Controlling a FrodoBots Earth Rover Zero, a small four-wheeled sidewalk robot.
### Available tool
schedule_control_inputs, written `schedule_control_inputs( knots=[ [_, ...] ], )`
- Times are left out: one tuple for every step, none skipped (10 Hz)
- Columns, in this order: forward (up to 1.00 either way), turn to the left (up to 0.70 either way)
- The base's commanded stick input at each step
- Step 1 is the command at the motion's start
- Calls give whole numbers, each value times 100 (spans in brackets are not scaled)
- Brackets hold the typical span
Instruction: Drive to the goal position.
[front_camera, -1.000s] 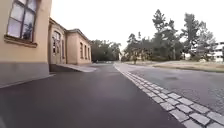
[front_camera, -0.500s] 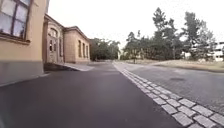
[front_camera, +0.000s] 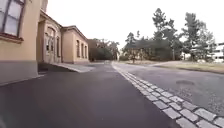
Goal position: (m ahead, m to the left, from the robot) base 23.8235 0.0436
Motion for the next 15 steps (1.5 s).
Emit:
schedule_control_inputs(
  knots=[
    [70,0],
    [70,0],
    [70,0],
    [70,0],
    [70,0],
    [70,0],
    [70,0],
    [70,0],
    [70,0],
    [70,0],
    [70,0],
    [70,0],
    [70,0],
    [70,0],
    [70,0]
  ],
)
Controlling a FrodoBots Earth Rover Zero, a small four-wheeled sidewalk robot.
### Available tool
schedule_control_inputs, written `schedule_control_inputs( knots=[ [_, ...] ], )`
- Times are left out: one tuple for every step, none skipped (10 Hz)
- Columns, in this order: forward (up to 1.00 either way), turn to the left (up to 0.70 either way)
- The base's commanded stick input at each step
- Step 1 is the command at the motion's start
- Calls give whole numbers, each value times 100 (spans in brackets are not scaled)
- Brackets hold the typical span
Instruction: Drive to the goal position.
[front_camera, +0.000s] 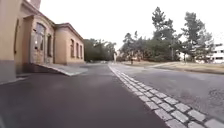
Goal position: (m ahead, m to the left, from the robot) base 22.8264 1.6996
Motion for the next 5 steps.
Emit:
schedule_control_inputs(
  knots=[
    [70,1],
    [70,14],
    [70,14],
    [70,14],
    [70,14]
  ],
)
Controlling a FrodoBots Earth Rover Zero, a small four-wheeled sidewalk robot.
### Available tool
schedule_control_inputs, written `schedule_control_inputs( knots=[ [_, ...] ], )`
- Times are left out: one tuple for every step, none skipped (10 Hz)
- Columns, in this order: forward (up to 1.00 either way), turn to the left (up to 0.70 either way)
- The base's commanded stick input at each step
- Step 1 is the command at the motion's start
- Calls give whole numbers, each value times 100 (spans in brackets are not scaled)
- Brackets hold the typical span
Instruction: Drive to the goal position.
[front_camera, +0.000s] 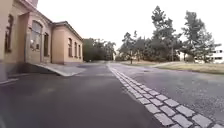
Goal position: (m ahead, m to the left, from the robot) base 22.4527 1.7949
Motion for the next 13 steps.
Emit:
schedule_control_inputs(
  knots=[
    [70,14],
    [70,14],
    [70,12],
    [70,0],
    [70,0],
    [70,0],
    [70,0],
    [70,0],
    [70,0],
    [70,0],
    [70,0],
    [70,0],
    [70,0]
  ],
)
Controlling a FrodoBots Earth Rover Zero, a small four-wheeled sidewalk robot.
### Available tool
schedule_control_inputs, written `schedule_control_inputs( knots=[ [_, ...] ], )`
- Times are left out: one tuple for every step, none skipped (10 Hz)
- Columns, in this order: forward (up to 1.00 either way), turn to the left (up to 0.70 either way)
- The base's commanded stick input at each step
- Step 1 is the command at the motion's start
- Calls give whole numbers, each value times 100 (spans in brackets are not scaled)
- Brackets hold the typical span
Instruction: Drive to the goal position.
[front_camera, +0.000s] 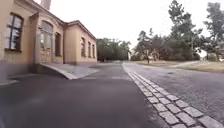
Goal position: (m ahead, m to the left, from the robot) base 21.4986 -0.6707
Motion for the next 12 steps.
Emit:
schedule_control_inputs(
  knots=[
    [70,0],
    [70,0],
    [70,0],
    [70,0],
    [70,0],
    [70,0],
    [70,0],
    [70,0],
    [70,0],
    [70,0],
    [70,0],
    [70,0]
  ],
)
